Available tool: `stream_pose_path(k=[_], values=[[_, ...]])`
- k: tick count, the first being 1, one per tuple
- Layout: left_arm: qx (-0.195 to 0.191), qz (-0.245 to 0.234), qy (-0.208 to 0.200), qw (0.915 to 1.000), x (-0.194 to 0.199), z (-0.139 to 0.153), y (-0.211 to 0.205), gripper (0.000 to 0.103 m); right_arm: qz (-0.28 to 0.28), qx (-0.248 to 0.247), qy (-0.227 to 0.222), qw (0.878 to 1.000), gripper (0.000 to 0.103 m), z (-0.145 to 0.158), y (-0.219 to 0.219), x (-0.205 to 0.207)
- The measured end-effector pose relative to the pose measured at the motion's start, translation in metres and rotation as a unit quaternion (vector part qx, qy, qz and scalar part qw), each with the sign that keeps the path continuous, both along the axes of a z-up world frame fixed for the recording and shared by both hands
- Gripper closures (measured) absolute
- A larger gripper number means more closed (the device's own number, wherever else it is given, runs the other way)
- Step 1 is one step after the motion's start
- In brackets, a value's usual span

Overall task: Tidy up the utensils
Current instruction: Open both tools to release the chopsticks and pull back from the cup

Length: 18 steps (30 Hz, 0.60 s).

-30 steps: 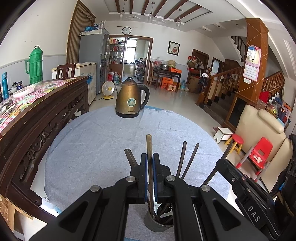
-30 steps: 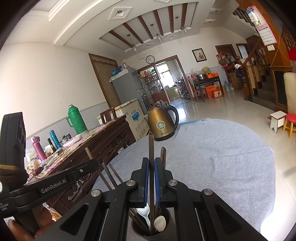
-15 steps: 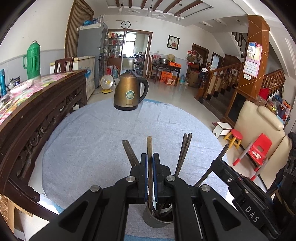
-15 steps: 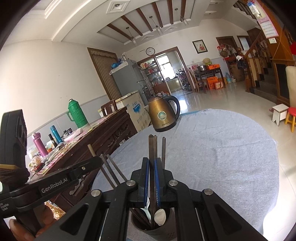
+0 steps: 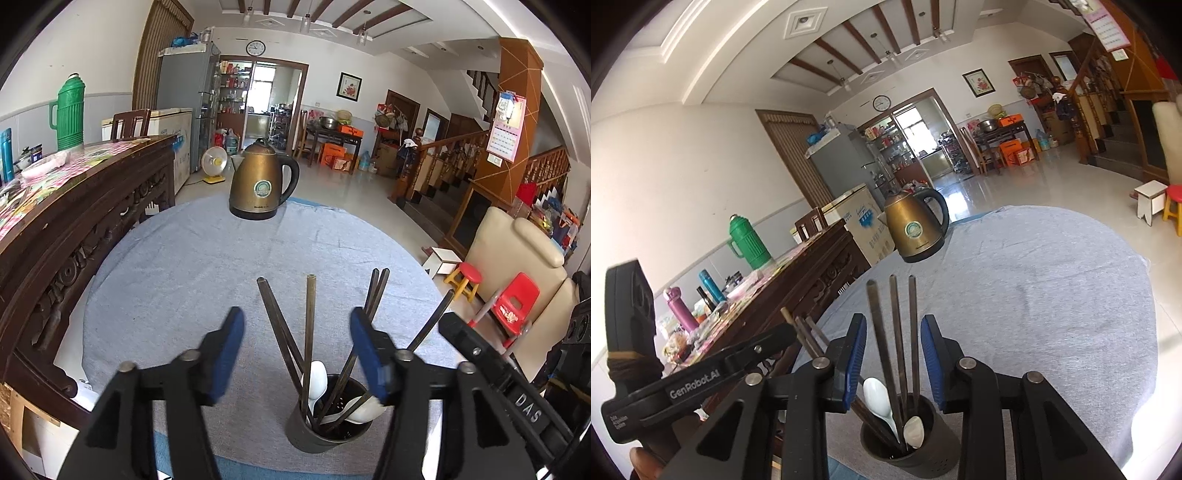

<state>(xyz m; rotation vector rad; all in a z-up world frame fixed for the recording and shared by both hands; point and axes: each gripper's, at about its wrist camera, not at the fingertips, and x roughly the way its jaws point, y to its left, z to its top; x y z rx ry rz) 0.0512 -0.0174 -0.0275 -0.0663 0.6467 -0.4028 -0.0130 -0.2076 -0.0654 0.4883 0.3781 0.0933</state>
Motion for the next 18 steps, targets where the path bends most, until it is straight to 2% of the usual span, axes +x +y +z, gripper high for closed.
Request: stream_pose_path(k=[2, 4, 6, 14, 18], values=[[0.003, 0.002, -0.003, 1.0, -0.001, 0.002, 0.0, 0.036, -0.006, 0.003, -0.003, 1.0, 0.069, 0.002, -0.005, -0.002], [0.008, 0.004, -0.005, 1.0, -0.003, 0.003, -0.001, 0.031, -0.01, 0.007, -0.003, 1.0, 0.06, 0.002, -0.01, -0.006], [0.01, 0.006, -0.008, 0.9999, -0.006, 0.004, -0.001, 0.029, -0.015, 0.012, -0.004, 1.0, 0.055, 0.003, -0.013, -0.008], [0.028, 0.029, -0.02, 0.999, -0.018, 0.012, 0.002, 0.022, -0.02, -0.008, 0.002, 1.0, 0.055, 0.012, -0.009, -0.021], [0.047, 0.046, -0.034, 0.9972, -0.031, 0.018, 0.005, 0.02, -0.027, -0.015, 0.003, 1.0, 0.047, 0.017, -0.007, -0.033]])
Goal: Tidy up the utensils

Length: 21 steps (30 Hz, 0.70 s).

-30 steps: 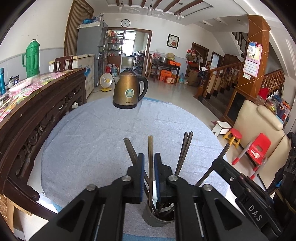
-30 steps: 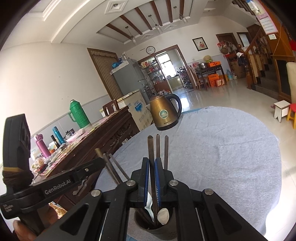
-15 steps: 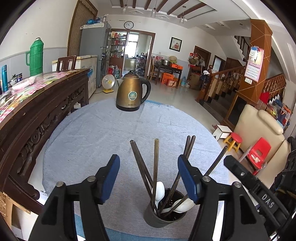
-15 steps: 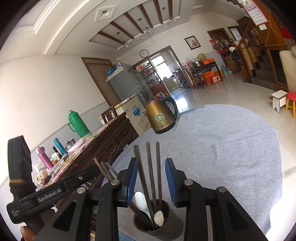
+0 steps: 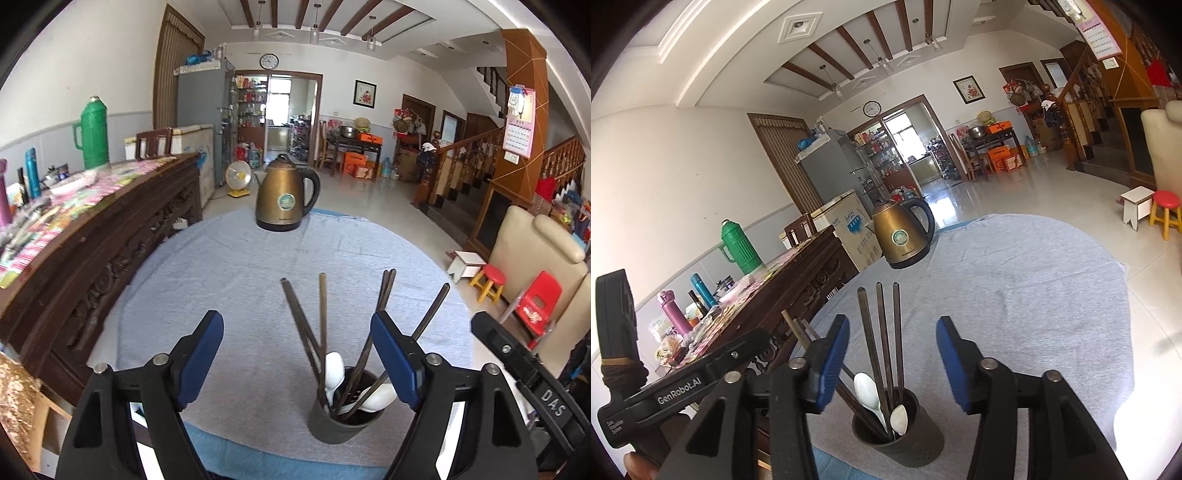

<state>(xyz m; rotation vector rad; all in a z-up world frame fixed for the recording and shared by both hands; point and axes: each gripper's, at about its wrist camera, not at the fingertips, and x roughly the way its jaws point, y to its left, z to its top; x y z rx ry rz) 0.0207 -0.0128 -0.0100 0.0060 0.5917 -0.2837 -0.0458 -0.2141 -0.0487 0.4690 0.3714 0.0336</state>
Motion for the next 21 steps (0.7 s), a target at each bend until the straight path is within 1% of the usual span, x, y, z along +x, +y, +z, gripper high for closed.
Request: stream_pose_path(k=[3, 7, 12, 18, 21], values=[[0.009, 0.012, -0.008, 0.9999, -0.011, 0.004, 0.003, 0.018, -0.003, -0.006, 0.002, 1.0, 0.046, 0.003, 0.002, -0.009], [0.027, 0.031, -0.018, 0.999, -0.024, 0.007, 0.006, 0.016, -0.002, -0.022, 0.012, 1.0, 0.042, 0.006, 0.009, -0.02], [0.047, 0.052, -0.021, 0.9973, -0.034, 0.008, 0.011, 0.015, 0.004, -0.035, 0.026, 0.999, 0.041, 0.005, 0.018, -0.031], [0.088, 0.084, -0.033, 0.9921, -0.04, 0.007, 0.019, 0.014, 0.007, -0.05, 0.037, 0.998, 0.039, 0.004, 0.027, -0.041], [0.099, 0.091, -0.038, 0.9901, -0.042, 0.004, 0.022, 0.014, 0.011, -0.056, 0.048, 0.997, 0.038, 0.002, 0.032, -0.044]])
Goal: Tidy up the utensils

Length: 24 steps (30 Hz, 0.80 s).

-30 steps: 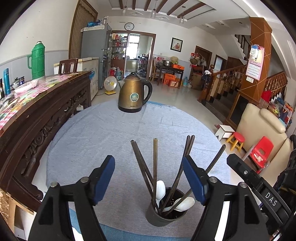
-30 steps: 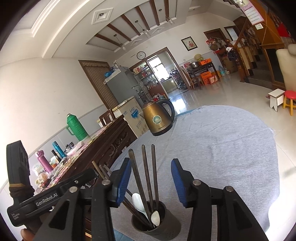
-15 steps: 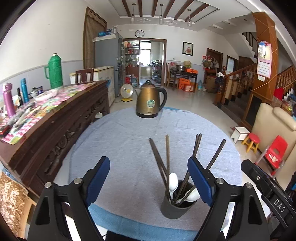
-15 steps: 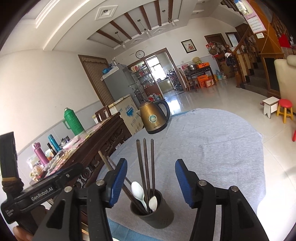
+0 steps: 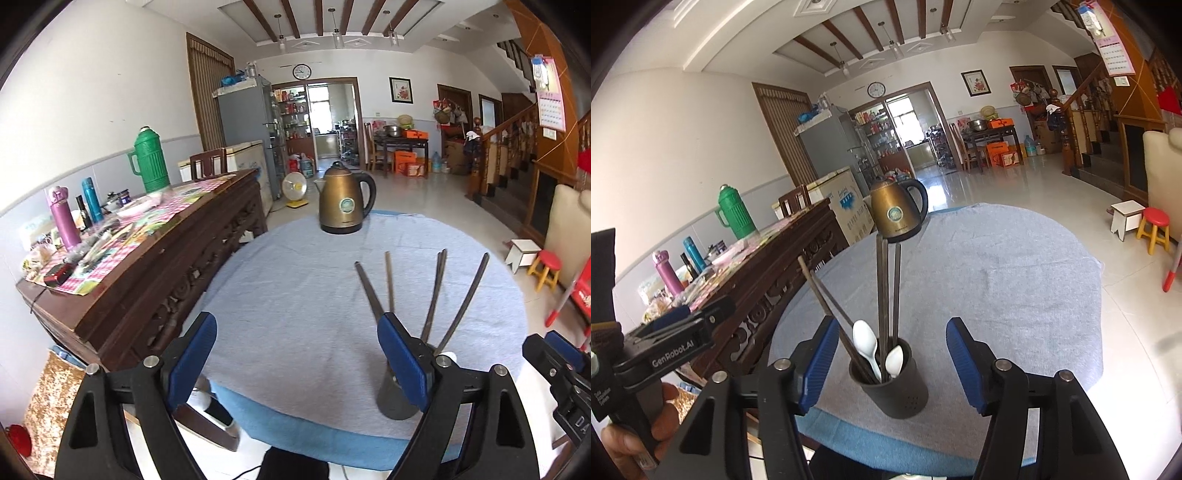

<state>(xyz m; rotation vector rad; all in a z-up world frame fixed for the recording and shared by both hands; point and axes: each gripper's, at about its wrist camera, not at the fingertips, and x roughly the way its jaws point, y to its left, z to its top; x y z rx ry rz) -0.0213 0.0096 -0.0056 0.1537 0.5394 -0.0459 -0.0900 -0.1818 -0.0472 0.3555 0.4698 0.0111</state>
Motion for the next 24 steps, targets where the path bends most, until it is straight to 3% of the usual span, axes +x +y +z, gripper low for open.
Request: stream_pose_path(k=[11, 24], values=[[0.069, 0.036, -0.019, 0.9968, -0.013, -0.007, 0.001, 0.011, -0.001, -0.016, 0.011, 1.0, 0.033, 0.005, 0.01, -0.013], [0.054, 0.032, -0.023, 0.9978, -0.018, -0.001, 0.005, 0.011, -0.006, -0.019, 0.019, 1.0, 0.033, 0.003, 0.01, -0.014]])
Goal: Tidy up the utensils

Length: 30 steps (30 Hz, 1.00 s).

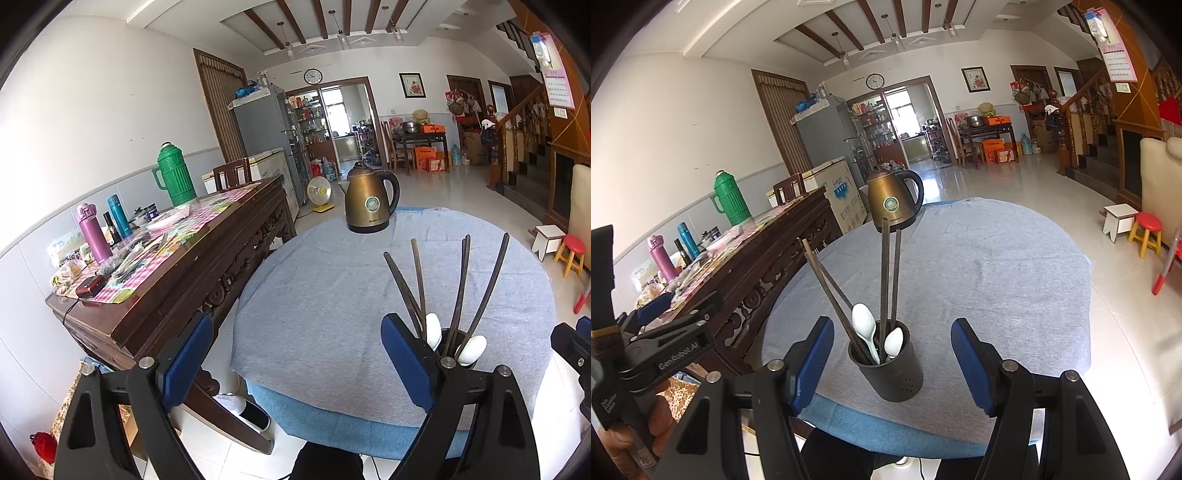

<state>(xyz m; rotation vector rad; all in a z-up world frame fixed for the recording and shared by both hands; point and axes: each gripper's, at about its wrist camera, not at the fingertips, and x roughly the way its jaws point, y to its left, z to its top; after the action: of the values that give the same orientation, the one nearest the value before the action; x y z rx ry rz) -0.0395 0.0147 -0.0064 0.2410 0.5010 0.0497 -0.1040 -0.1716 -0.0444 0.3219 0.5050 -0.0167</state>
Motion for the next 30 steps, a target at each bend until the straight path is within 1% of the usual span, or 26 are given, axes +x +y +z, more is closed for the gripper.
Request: stream_pose_path(k=[9, 30], values=[[-0.005, -0.005, 0.008, 0.9999, 0.001, -0.001, -0.001, 0.011, -0.001, 0.004, 0.0, 1.0, 0.033, -0.001, -0.001, 0.0], [-0.017, 0.003, 0.008, 0.9998, -0.001, -0.003, 0.009, 0.011, 0.003, -0.014, -0.01, 1.0, 0.033, 0.007, 0.012, -0.005]])
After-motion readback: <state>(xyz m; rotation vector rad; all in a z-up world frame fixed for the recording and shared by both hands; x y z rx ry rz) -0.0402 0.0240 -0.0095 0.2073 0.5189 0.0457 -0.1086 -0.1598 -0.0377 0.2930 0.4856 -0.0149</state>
